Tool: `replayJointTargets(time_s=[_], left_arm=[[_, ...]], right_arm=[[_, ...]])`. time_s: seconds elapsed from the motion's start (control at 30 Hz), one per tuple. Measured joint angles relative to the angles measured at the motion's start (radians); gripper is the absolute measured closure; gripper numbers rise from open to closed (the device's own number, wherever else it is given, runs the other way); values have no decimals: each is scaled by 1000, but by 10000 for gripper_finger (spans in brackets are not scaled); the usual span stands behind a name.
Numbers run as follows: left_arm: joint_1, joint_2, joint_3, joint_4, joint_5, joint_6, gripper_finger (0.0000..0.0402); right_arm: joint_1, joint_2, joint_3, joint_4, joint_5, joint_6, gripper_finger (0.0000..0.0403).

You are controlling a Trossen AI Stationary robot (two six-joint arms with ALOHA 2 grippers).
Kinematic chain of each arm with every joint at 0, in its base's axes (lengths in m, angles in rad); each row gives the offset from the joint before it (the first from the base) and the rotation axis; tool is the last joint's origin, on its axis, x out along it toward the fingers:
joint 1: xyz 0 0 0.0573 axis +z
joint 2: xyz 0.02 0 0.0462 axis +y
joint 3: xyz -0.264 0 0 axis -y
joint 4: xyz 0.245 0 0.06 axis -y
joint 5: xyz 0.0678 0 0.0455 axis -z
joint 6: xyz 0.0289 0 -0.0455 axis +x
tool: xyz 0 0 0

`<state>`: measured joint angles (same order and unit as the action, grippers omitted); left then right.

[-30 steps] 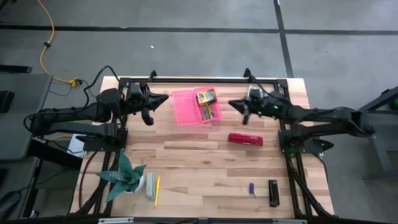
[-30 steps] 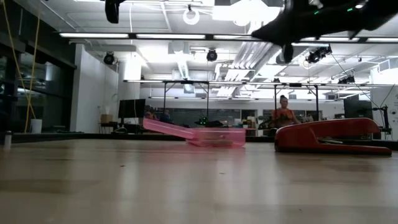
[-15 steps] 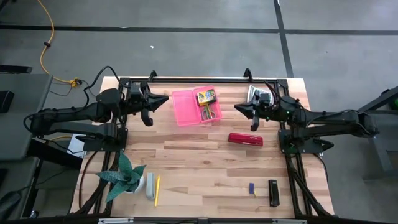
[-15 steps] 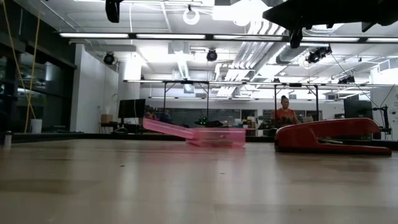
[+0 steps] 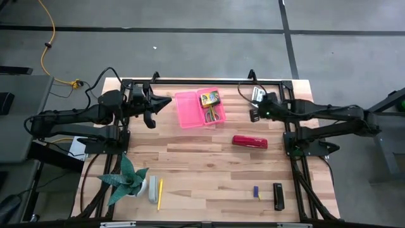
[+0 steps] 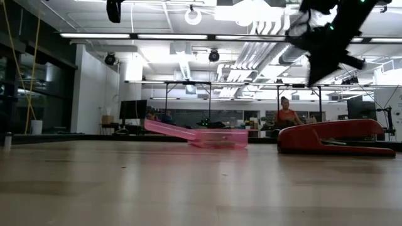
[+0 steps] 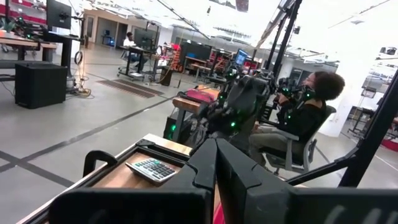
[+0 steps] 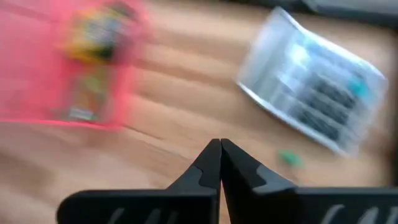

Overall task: Pack school essentials
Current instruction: Put the green eraser into the pink supply box

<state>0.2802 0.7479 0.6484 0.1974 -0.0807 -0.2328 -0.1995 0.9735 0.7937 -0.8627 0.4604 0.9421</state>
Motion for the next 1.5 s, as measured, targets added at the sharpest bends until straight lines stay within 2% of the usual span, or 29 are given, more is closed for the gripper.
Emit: replayJointTargets(time_s=[0.07, 0.2, 0.33, 0.5, 0.63, 0.87, 1.0, 1.23, 1.5], left_arm=[[0, 0, 0, 0, 0, 0, 401], [0, 0, 0, 0, 0, 0, 401], [0, 0, 0, 0, 0, 0, 401], [0, 0, 0, 0, -1, 0, 401], [0, 0, 0, 0, -1, 0, 401], [1, 0, 0, 0, -1, 0, 401], [1, 0, 0, 1, -1, -1, 401], [1, 0, 0, 1, -1, 0, 401], [1, 0, 0, 1, 24, 0, 401]], right_arm=[[-14, 14, -11, -77, 0, 75, 402], [-61, 15, -93, -75, -68, 112, 379], [-137, 15, -161, -53, -106, 131, 315], [-259, 28, -206, 44, -156, 74, 223], [-344, 82, -231, 87, -190, 71, 188], [-433, 183, -273, 234, -244, 103, 192], [-442, 239, -274, 236, -229, 178, 205], [-442, 285, -274, 227, -211, 350, 225], [-442, 342, -273, 243, -199, 625, 238]])
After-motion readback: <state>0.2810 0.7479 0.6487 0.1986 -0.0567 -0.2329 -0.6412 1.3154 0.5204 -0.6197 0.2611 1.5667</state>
